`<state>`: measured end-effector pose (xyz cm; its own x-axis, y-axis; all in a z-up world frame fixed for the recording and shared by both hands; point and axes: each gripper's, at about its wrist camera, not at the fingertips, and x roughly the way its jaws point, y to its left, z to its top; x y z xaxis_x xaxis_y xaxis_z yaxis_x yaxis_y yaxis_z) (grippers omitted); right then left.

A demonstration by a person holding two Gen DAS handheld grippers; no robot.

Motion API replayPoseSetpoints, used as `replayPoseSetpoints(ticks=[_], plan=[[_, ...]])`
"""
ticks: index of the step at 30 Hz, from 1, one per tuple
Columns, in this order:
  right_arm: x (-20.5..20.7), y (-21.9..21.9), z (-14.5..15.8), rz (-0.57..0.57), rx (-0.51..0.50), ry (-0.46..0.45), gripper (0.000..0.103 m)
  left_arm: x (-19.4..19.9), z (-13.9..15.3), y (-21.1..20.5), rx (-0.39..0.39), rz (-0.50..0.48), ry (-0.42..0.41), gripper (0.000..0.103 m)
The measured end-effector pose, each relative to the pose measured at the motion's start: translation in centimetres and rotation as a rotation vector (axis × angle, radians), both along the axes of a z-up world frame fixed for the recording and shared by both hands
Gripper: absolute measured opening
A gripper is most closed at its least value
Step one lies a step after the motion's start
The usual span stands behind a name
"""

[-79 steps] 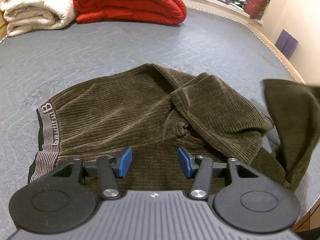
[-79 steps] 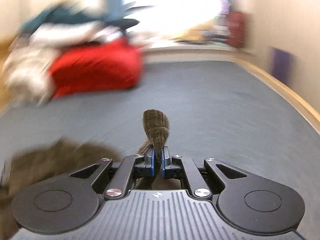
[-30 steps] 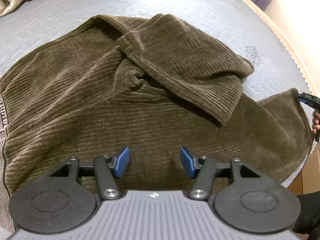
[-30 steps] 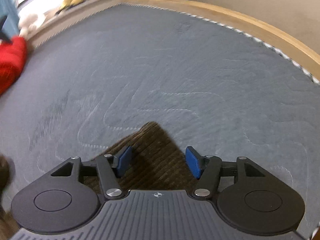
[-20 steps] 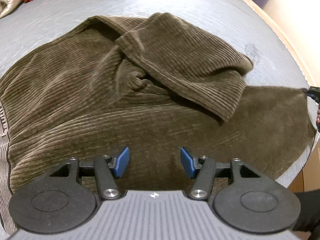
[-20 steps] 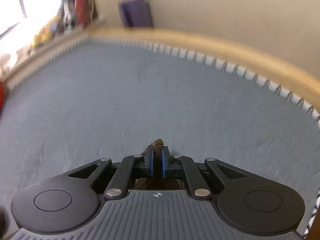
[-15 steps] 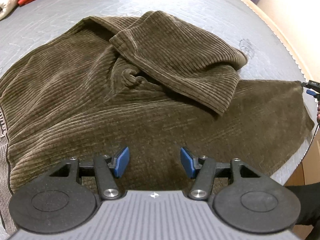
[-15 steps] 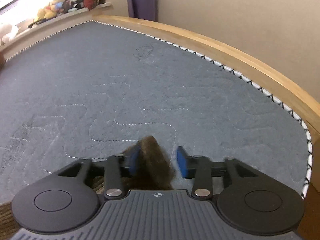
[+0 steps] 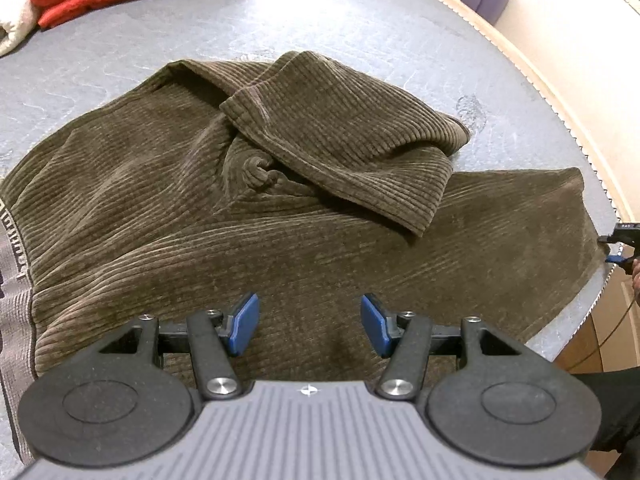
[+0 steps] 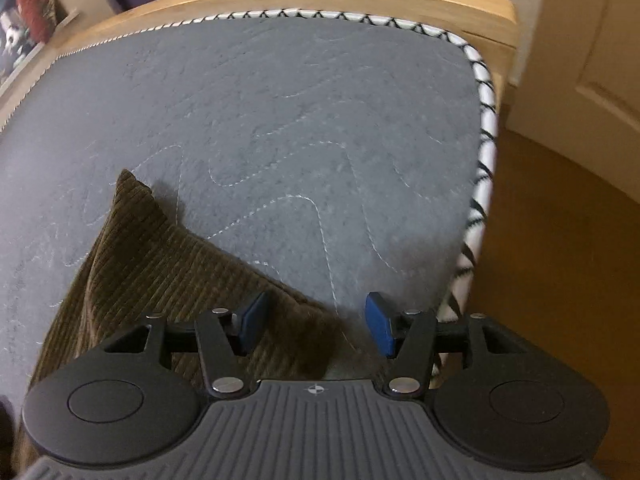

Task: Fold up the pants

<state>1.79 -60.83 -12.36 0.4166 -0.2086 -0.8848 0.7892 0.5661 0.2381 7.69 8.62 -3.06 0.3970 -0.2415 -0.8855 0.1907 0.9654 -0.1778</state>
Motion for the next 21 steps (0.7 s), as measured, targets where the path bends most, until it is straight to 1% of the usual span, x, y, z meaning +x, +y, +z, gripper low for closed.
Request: replayPoseSetpoints(ticks=[1,2,3,5,6,8,10,12,13,14,15,16,17,19,21], plan=[[-0.1,0.3,-0.1,0.012,0.026,-0.014,0.027,0.0,0.1,0.1,0.003,0.003,-0.001,0.062],[0.0,0.2,0.0,0.021,0.036,-0.022,0.014,0.0,0.1,0.3,0.004,0.005,-0.001,0.062],[0.2,0.6,0.1,0.02,0.013,-0.025,0.013,0.0,0.0,0.4,0.006,0.009,0.0,0.062],[0.3,1.1,1.2,0.002,-0.084,-0.015,0.011,0.1,-0.1,0.6,0.014,0.021,0.007,0.062],[0.3,1.1,1.7,-0.031,-0.125,-0.009,0.011,0.1,-0.3,0.6,0.019,0.026,0.011,0.062],[0.4,1.1,0.9,-0.068,-0.092,0.019,0.012,0.2,-0.6,0.7,0.027,0.031,0.024,0.062],[0.8,1.4,0.0,-0.077,-0.085,0.085,0.014,0.2,-1.1,0.7,0.042,0.021,0.042,0.062],[1.1,1.8,0.6,-0.12,-0.097,0.082,0.016,0.1,-1.9,0.6,0.059,0.004,0.064,0.062],[1.4,2.3,1.3,-0.127,-0.12,0.078,0.02,0.0,-2.3,0.6,0.067,-0.006,0.08,0.062],[1.6,2.8,2.0,-0.125,-0.159,0.073,0.027,-0.1,-2.9,0.8,0.076,-0.013,0.099,0.062],[1.9,3.3,2.7,-0.111,-0.21,0.065,0.032,-0.3,-3.4,0.9,0.084,-0.017,0.115,0.062],[2.4,4.1,3.5,-0.083,-0.262,0.049,0.044,-0.5,-4.0,1.2,0.094,-0.022,0.139,0.062],[2.9,4.8,4.1,-0.049,-0.301,0.032,0.05,-0.7,-4.7,1.4,0.103,-0.026,0.162,0.062],[3.8,6.7,5.1,0.033,-0.352,-0.007,0.05,-1.4,-6.3,1.8,0.145,-0.045,0.222,0.062],[4.5,8.2,6.1,0.094,-0.364,-0.057,0.05,-2.5,-8.0,1.9,0.206,-0.088,0.284,0.063]])
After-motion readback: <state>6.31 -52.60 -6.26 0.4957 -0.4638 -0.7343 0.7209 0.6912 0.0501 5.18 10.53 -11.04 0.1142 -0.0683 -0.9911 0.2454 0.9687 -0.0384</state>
